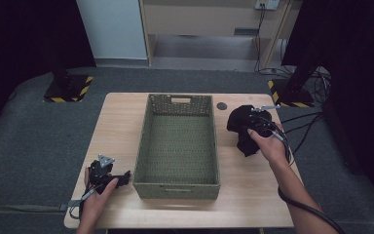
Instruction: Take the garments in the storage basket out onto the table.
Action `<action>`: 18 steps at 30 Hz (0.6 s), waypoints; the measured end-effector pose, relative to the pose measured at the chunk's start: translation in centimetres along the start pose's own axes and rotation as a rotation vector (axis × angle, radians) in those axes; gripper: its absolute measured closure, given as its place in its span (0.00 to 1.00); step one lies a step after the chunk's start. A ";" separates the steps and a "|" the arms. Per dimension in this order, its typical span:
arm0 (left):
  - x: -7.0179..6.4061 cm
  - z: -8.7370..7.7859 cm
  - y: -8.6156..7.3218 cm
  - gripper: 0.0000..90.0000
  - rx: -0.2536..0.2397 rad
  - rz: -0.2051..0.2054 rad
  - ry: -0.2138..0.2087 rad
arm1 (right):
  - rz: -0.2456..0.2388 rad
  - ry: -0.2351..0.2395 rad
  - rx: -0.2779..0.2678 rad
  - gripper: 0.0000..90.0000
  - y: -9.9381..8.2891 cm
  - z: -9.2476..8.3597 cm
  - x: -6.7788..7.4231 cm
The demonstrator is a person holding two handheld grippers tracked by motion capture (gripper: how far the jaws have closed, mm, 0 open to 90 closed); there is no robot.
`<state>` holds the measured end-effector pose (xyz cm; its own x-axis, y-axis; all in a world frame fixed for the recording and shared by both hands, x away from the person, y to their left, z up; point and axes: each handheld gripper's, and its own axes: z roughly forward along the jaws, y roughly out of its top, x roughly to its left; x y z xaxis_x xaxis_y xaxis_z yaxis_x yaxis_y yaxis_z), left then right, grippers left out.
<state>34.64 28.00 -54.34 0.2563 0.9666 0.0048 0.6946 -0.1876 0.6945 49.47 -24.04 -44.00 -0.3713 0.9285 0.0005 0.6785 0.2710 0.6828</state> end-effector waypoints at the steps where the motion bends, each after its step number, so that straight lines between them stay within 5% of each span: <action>1: 0.0 0.0 0.0 0.00 0.000 0.000 0.000 | 0.000 0.000 0.000 0.61 0.0 0.0 0.0; 18: 0.0 0.0 0.0 0.00 0.000 0.000 0.000 | 0.024 -0.015 0.031 0.61 -1.9 2.6 -0.1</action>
<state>34.64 28.01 -54.34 0.2563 0.9666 0.0048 0.6946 -0.1877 0.6945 49.86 -23.95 -47.22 -0.3453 0.9385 0.0059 0.7065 0.2559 0.6598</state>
